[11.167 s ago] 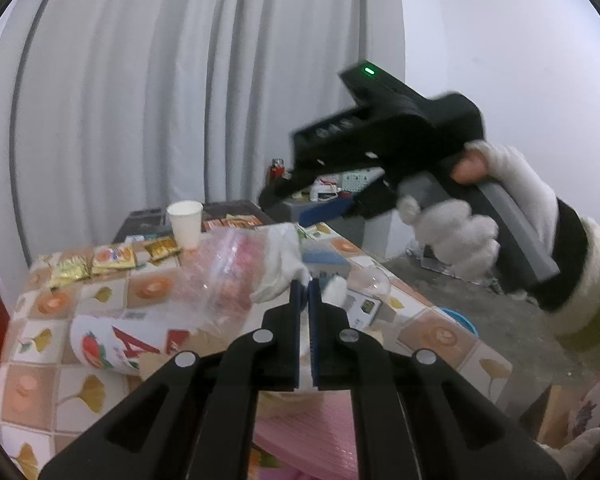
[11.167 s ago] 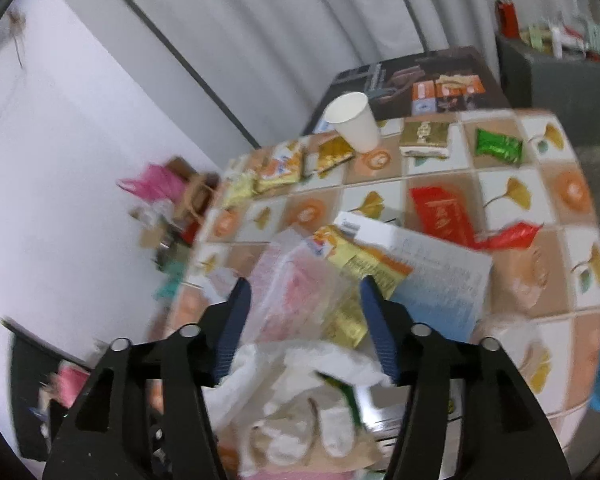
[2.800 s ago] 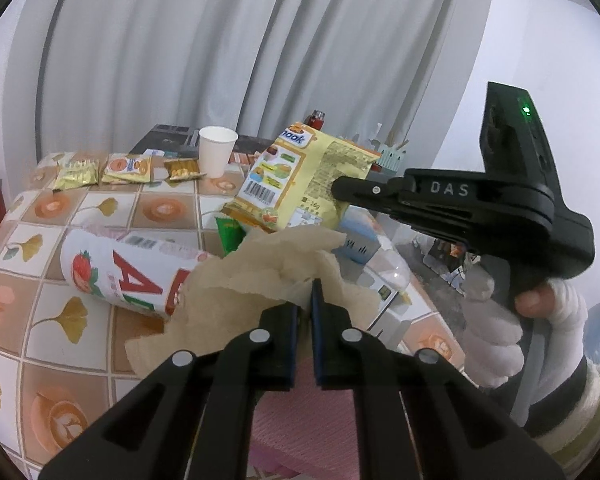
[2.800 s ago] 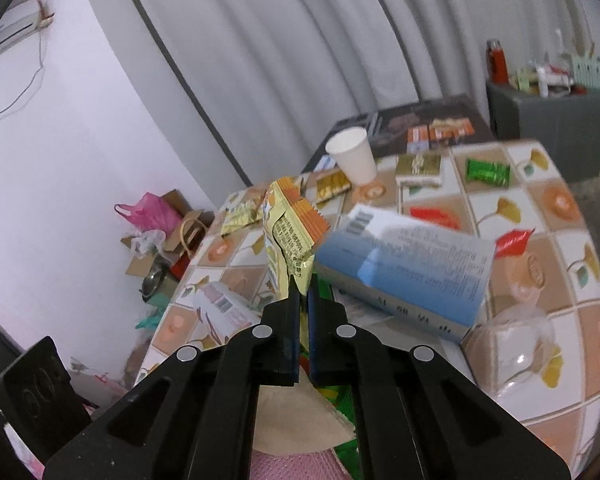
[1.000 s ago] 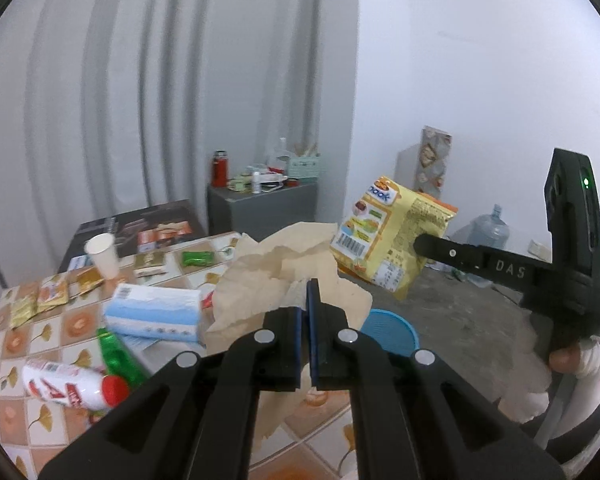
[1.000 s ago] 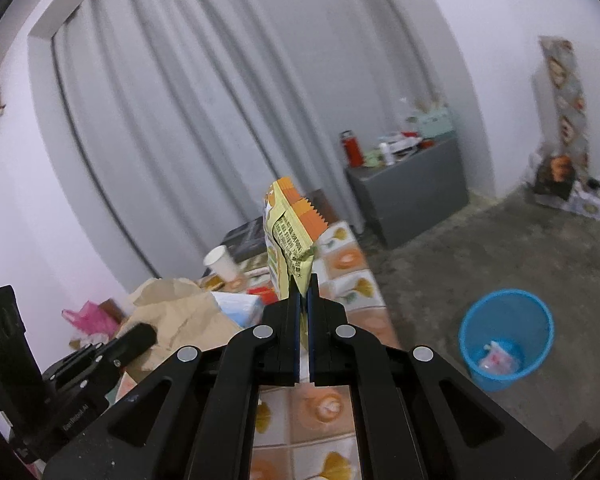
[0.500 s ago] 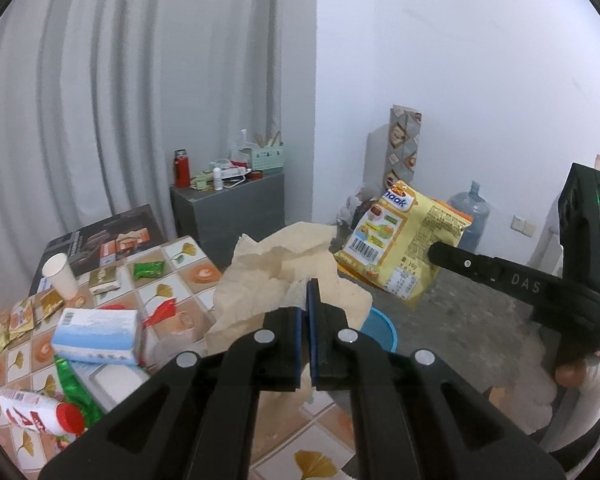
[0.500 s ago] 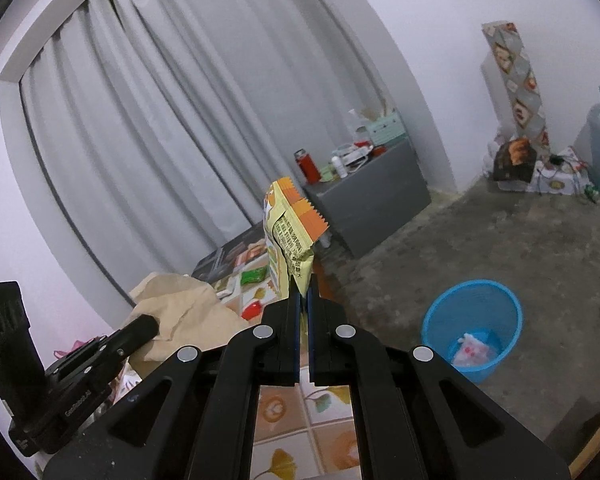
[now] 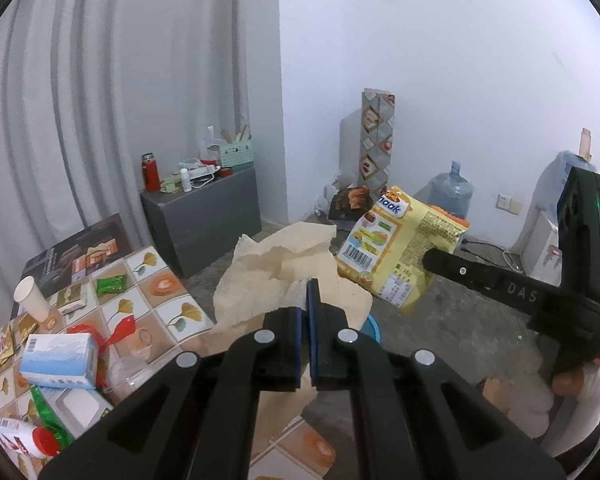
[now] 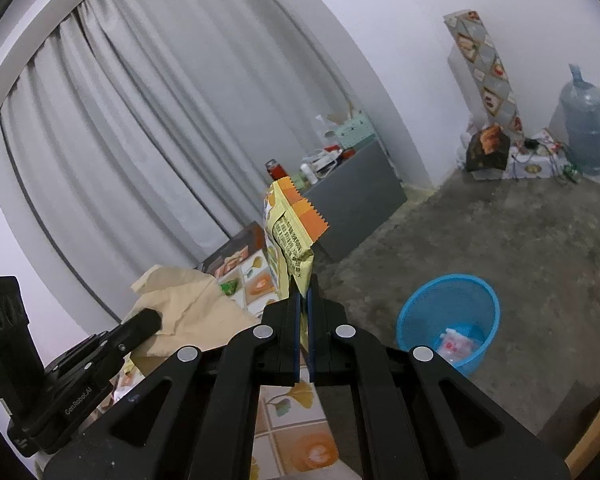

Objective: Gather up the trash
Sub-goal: 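Carry the brown paper and yellow snack bag to the blue wastebasket, then open both tools above the wastebasket to drop paper and snack bag, then move both open tools back over the cluttered table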

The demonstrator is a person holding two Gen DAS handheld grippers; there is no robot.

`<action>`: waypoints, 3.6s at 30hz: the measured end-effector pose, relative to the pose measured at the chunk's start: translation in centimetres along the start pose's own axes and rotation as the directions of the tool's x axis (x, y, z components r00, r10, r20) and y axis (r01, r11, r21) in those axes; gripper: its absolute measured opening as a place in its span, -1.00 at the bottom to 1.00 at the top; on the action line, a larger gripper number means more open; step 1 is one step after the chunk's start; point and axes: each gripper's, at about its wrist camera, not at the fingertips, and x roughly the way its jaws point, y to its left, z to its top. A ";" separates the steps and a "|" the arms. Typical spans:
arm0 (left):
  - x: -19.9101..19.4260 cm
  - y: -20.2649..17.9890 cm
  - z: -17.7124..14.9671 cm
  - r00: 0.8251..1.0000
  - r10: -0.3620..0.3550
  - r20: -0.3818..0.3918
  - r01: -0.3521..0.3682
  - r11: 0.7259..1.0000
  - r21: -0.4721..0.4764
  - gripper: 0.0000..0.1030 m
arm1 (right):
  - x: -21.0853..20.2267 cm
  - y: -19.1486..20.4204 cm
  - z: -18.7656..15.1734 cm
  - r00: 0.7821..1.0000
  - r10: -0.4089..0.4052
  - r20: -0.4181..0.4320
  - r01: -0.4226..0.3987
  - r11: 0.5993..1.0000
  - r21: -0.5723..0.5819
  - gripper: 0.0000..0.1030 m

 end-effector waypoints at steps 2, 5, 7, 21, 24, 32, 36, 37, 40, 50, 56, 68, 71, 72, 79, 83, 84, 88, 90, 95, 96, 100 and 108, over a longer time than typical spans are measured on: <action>0.5 -0.5 0.2 1.000 -0.006 -0.005 0.006 1.000 0.008 -0.95 | 0.1 -0.6 0.2 1.000 -0.008 0.001 0.008 1.000 0.012 -0.97; 1.3 -1.3 0.4 1.000 -0.017 -0.012 0.017 1.000 0.017 -0.95 | -0.1 -1.5 0.3 1.000 -0.018 0.004 0.018 0.999 0.027 -0.97; 2.0 -1.7 0.5 0.999 -0.029 -0.020 0.030 0.999 0.022 -0.95 | -0.1 -2.0 0.3 1.000 -0.024 0.005 0.024 0.999 0.035 -0.97; 10.7 -4.4 2.5 0.976 -0.156 -0.152 0.155 0.988 -0.023 -0.95 | 0.2 -9.5 2.3 0.981 -0.194 -0.002 0.193 0.979 0.070 -0.97; 14.0 -5.0 3.0 0.962 -0.190 -0.196 0.183 0.982 -0.052 -0.96 | 1.4 -11.5 2.4 0.971 -0.234 -0.042 0.237 0.968 0.080 -0.97; 25.6 -5.2 2.1 0.909 -0.197 -0.368 0.168 0.980 -0.110 -0.96 | 8.0 -16.7 0.8 0.945 -0.249 -0.211 0.283 0.948 0.148 -0.97; 31.1 -4.6 1.2 0.885 -0.162 -0.436 0.130 0.986 -0.103 -0.96 | 11.9 -18.6 -0.5 0.922 -0.259 -0.287 0.314 0.935 0.164 -0.97; 32.1 -4.4 1.0 0.882 -0.157 -0.445 0.124 0.987 -0.103 -0.96 | 12.9 -19.0 -0.8 0.915 -0.263 -0.305 0.323 0.932 0.165 -0.97; 35.8 -3.8 0.3 0.861 -0.159 -0.483 0.108 0.985 -0.132 -0.95 | 14.9 -19.9 -1.4 0.901 -0.265 -0.343 0.337 0.925 0.173 -0.97; 43.5 -2.8 -1.4 0.845 -0.108 -0.524 0.023 0.986 -0.167 -0.36 | 22.7 -24.9 -5.0 0.821 -0.288 -0.493 0.433 0.877 0.208 -0.04; 42.2 -2.6 -1.2 0.873 -0.101 -0.477 0.020 0.985 -0.173 -0.19 | 20.7 -25.5 -6.6 0.812 -0.306 -0.498 0.461 0.859 0.223 -0.04; 34.8 -4.3 1.9 0.920 -0.164 -0.356 0.106 0.979 -0.175 -0.01 | 13.5 -22.3 -4.5 0.878 -0.332 -0.343 0.410 0.893 0.186 -0.01; 31.3 -4.3 2.7 0.928 -0.210 -0.308 0.158 0.970 -0.187 0.09 | 11.1 -20.2 -4.0 0.889 -0.352 -0.291 0.407 0.900 0.153 0.05; 30.1 -4.3 2.9 0.929 -0.224 -0.293 0.174 0.967 -0.189 0.10 | 10.0 -19.2 -3.9 0.892 -0.364 -0.269 0.410 0.901 0.141 0.10; 20.2 -3.6 3.8 0.932 -0.304 -0.200 0.266 0.944 -0.195 0.45 | 4.5 -14.1 -3.1 0.903 -0.410 -0.128 0.423 0.901 0.094 0.47; 14.6 -2.5 3.0 0.942 -0.288 -0.170 0.251 0.945 -0.209 0.67 | 2.0 -10.9 -2.7 0.907 -0.419 -0.042 0.421 0.906 0.044 0.72; 13.4 -2.2 2.8 0.945 -0.282 -0.165 0.245 0.946 -0.211 0.71 | 1.5 -9.8 -2.5 0.908 -0.418 -0.021 0.419 0.908 0.024 0.80; 8.1 -1.1 1.2 0.953 -0.269 -0.138 0.235 0.947 -0.220 0.88 | 0.8 -6.8 -2.6 0.914 -0.405 0.018 0.406 0.912 -0.063 0.84; 5.8 -0.2 0.0 0.954 -0.275 -0.121 0.238 0.937 -0.256 0.89 | 0.6 -5.6 -2.8 0.921 -0.390 0.019 0.390 0.917 -0.082 0.84; 2.1 3.1 -3.1 0.952 -0.295 -0.085 0.243 0.893 -0.380 0.89 | 0.9 -2.9 -3.8 0.931 -0.364 0.013 0.362 0.923 -0.133 0.84; 1.5 3.8 -3.7 0.953 -0.291 -0.082 0.235 0.885 -0.401 0.89 | 0.9 -2.3 -3.9 0.934 -0.358 0.010 0.356 0.923 -0.149 0.84; -0.5 6.5 -6.0 0.960 -0.273 -0.067 0.211 0.856 -0.471 0.89 | 1.3 0.1 -4.5 0.948 -0.318 -0.010 0.309 0.927 -0.211 0.84; -5.3 10.4 -9.9 0.977 -0.212 0.018 0.182 0.789 -0.587 0.89 | 1.2 3.7 -5.8 0.972 -0.226 -0.067 0.206 0.952 -0.228 0.84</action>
